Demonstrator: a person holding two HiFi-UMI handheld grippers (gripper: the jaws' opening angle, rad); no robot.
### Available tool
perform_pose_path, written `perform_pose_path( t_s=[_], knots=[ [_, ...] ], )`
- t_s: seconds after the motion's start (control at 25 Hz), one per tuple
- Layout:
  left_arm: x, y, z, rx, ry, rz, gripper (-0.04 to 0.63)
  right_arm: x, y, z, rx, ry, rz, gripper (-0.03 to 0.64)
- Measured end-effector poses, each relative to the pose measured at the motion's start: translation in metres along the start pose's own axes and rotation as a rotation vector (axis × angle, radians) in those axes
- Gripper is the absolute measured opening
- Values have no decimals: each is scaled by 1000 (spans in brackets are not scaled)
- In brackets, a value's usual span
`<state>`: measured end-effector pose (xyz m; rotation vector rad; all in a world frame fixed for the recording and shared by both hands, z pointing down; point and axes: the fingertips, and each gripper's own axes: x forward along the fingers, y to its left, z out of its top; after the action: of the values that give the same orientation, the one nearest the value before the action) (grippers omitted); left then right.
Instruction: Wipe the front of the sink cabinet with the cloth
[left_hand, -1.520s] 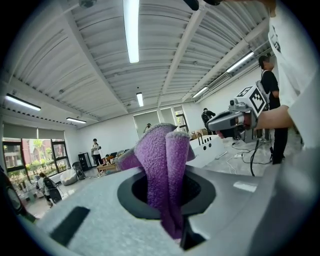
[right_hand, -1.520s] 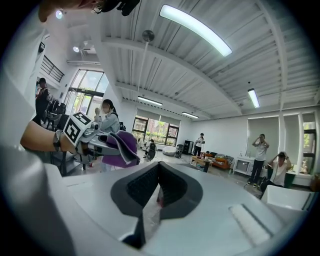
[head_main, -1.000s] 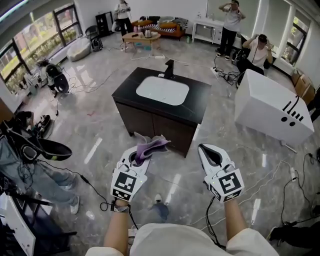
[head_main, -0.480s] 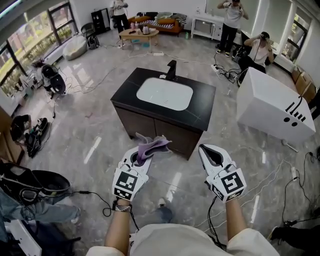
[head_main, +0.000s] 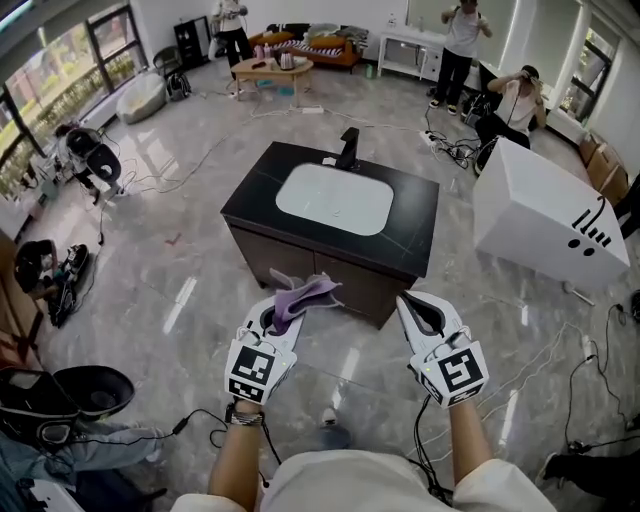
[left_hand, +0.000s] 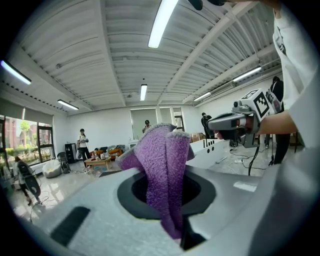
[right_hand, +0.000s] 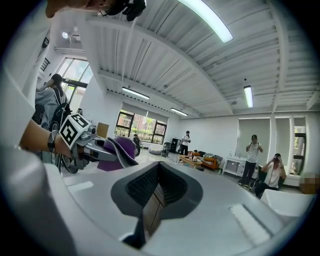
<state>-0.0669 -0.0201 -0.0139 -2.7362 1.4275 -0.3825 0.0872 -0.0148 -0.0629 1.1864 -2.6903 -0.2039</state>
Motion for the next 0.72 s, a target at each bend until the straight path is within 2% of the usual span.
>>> perform_pose_path(
  t_s=[0.2,0.44,0.72],
  knots=[
    [-6,24,-4,-15,7,17,41,20,5,5,-2,11,-25,8],
    [-1,25,-28,-48,46,12,41,22,-5,-16,18,64,-54,8],
    [18,44,-45,-121,57,85,41,39,-33,-35,71,67,-104,8]
  ],
)
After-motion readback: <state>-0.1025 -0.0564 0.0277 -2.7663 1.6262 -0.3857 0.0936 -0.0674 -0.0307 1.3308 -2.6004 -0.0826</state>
